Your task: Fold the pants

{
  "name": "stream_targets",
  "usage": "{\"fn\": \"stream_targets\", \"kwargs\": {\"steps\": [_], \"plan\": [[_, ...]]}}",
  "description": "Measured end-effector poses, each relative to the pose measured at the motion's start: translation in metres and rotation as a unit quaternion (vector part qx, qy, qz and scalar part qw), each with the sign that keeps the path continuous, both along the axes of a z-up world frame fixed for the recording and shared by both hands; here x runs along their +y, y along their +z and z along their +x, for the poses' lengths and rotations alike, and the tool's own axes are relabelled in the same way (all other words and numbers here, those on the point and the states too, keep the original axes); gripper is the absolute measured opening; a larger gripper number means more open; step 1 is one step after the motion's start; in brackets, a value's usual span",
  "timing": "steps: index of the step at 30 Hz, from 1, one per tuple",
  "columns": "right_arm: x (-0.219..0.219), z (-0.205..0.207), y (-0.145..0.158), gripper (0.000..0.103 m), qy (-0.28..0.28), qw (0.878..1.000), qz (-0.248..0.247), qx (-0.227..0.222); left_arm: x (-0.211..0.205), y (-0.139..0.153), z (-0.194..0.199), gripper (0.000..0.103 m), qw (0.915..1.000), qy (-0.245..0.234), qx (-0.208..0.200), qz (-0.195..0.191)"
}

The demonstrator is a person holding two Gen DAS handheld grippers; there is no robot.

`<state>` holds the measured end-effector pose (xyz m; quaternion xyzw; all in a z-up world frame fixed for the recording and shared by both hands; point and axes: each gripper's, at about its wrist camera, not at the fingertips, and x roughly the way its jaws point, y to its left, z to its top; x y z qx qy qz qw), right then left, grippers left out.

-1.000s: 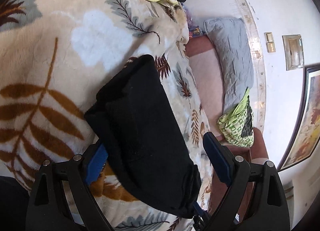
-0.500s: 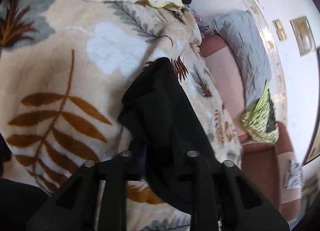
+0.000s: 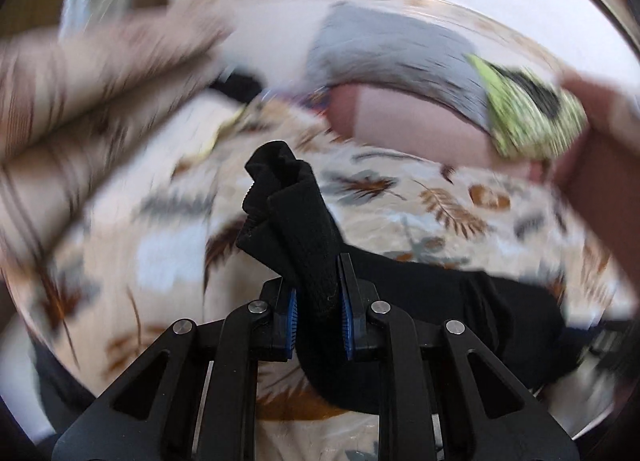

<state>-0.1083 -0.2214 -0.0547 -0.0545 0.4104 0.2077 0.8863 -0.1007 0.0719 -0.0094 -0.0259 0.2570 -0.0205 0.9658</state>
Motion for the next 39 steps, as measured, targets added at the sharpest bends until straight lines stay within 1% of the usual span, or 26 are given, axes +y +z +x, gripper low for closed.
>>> {"fn": "stream_targets", "kwargs": {"steps": [1,2,3,5,6,7,8,9,11,12,13,15,18,21,22,23,24,25,26,28,29,32,34,36,37,39], "plan": [[-0.004,-0.001,0.008,0.023,0.011,0.999,0.039,-0.005,-0.011,0.0,-0.004,0.016,0.9994,-0.01,-0.013,0.029],[-0.005,-0.003,0.016,0.023,0.019,0.998,0.065,-0.013,-0.025,-0.001,-0.009,0.016,0.9974,-0.025,-0.027,0.062],[-0.006,-0.005,0.028,0.025,0.028,0.995,0.096,-0.028,-0.033,-0.002,-0.011,0.016,0.9954,-0.032,-0.036,0.082],[-0.003,-0.003,0.046,0.028,0.042,0.987,0.15,-0.035,-0.053,-0.005,-0.019,0.016,0.9879,-0.054,-0.059,0.133],[-0.003,0.001,0.054,0.031,0.049,0.978,0.2,-0.025,-0.061,-0.006,-0.021,0.016,0.9843,-0.064,-0.067,0.15],[-0.002,0.007,0.059,0.035,0.051,0.969,0.239,-0.014,-0.07,-0.008,-0.026,0.016,0.9782,-0.078,-0.079,0.175],[-0.001,0.013,0.063,0.038,0.052,0.958,0.282,-0.002,-0.075,-0.01,-0.029,0.016,0.9743,-0.088,-0.086,0.189],[0.002,0.02,0.067,0.039,0.055,0.946,0.32,0.008,-0.082,-0.013,-0.033,0.016,0.968,-0.098,-0.096,0.21],[0.01,0.031,0.076,0.042,0.066,0.925,0.373,0.02,-0.093,-0.019,-0.042,0.016,0.9554,-0.112,-0.116,0.248],[0.014,0.036,0.08,0.048,0.072,0.919,0.386,0.023,-0.099,-0.022,-0.046,0.016,0.9479,-0.118,-0.127,0.267],[0.022,0.042,0.085,0.057,0.082,0.915,0.394,0.025,-0.104,-0.025,-0.05,0.016,0.9414,-0.123,-0.137,0.282],[0.031,0.051,0.087,0.069,0.092,0.916,0.389,0.03,-0.109,-0.028,-0.056,0.016,0.9314,-0.131,-0.153,0.303],[0.039,0.063,0.079,0.069,0.077,0.918,0.384,0.057,-0.119,-0.032,-0.068,0.016,0.9164,-0.144,-0.175,0.33],[0.042,0.07,0.069,0.069,0.068,0.913,0.393,0.088,-0.128,-0.033,-0.074,0.016,0.9059,-0.157,-0.188,0.345],[0.041,0.071,0.067,0.063,0.066,0.914,0.389,0.091,-0.13,-0.032,-0.075,0.016,0.9041,-0.16,-0.19,0.348],[0.041,0.069,0.066,0.049,0.066,0.921,0.373,0.09,-0.132,-0.031,-0.075,0.016,0.9045,-0.162,-0.19,0.346],[0.041,0.067,0.068,0.015,0.063,0.936,0.336,0.078,-0.135,-0.029,-0.075,0.016,0.9059,-0.162,-0.189,0.343],[0.039,0.066,0.068,0.012,0.059,0.944,0.316,0.074,-0.137,-0.026,-0.075,0.016,0.9069,-0.163,-0.19,0.339],[0.034,0.063,0.068,0.012,0.055,0.947,0.309,0.069,-0.14,-0.022,-0.076,0.016,0.9074,-0.164,-0.193,0.336],[0.023,0.059,0.072,0.01,0.049,0.951,0.301,0.056,-0.152,-0.013,-0.079,0.016,0.9091,-0.163,-0.197,0.329],[0.017,0.058,0.073,0.01,0.049,0.95,0.303,0.054,-0.157,-0.01,-0.08,0.016,0.9102,-0.164,-0.197,0.325],[-0.007,0.058,0.078,0.01,0.046,0.945,0.319,0.057,-0.18,0.004,-0.081,0.016,0.9154,-0.165,-0.193,0.312],[-0.028,0.061,0.078,0.01,0.045,0.941,0.33,0.066,-0.196,0.005,-0.085,0.016,0.9164,-0.167,-0.19,0.31],[-0.045,0.063,0.075,0.01,0.042,0.937,0.34,0.073,-0.213,0.006,-0.087,0.016,0.9132,-0.176,-0.189,0.315],[-0.056,0.064,0.072,0.01,0.039,0.935,0.345,0.076,-0.223,0.005,-0.088,0.016,0.91,-0.182,-0.189,0.321],[-0.076,0.065,0.061,0.01,0.032,0.928,0.361,0.09,-0.235,-0.004,-0.088,0.016,0.9052,-0.194,-0.181,0.332]]}}
